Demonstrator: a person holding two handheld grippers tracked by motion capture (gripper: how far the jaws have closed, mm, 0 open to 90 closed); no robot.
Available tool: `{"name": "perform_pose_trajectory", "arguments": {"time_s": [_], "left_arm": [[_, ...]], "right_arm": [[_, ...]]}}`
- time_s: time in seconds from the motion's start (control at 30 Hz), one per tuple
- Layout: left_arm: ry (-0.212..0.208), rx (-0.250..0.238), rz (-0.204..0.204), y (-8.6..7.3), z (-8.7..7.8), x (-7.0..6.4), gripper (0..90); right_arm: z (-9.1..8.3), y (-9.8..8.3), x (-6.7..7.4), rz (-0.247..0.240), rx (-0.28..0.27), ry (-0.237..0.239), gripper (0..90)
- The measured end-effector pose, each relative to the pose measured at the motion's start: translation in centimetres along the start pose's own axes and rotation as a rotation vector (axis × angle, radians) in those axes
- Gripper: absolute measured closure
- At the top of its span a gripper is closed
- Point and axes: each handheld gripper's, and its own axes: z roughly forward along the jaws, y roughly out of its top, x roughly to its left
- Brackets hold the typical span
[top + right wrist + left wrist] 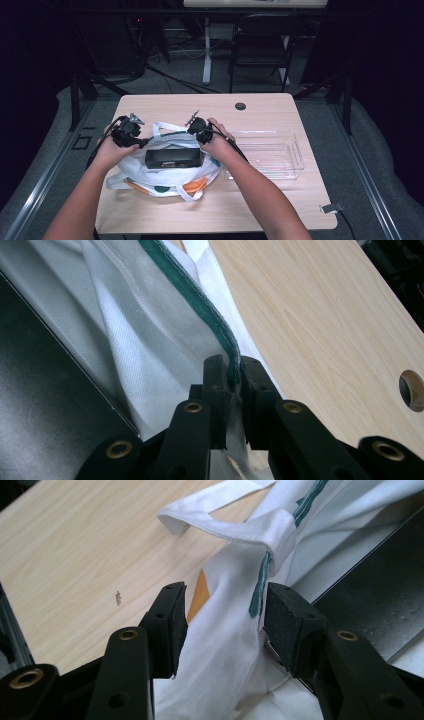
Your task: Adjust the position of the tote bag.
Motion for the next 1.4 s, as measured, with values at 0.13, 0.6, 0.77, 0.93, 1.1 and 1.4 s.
{"name": "perform_pose_trajectory", "arguments": {"time_s": [0.13,0.6,0.77,0.93,1.1,1.4], "left_arm": [[-0.004,0.044,0.018,-0.5,-0.2,0.2,51.1],[-0.008,0.065,0.053,-0.9,-0.3,0.4,63.2],[-0.013,0.077,0.058,-0.7,0.2,0.3,75.3],[-0.008,0.091,0.054,-0.6,0.8,0.3,83.1],[-0.009,0.111,0.038,-0.5,1.5,0.5,86.4],[-0.019,0.136,0.005,-0.4,2.6,1.0,87.0]], "right_arm": [[0.0,0.0,0.0,0.002,-0.005,0.001,82.6],[-0.1,0.0,0.0,0.001,-0.002,-0.002,82.5],[-0.1,0.0,0.1,0.001,-0.004,-0.002,82.6],[-0.1,0.0,-0.1,-0.003,0.004,0.006,82.6],[0.2,-0.1,0.1,0.012,-0.011,0.004,82.7],[0.2,0.0,0.1,0.0,0.009,-0.001,82.5]]}}
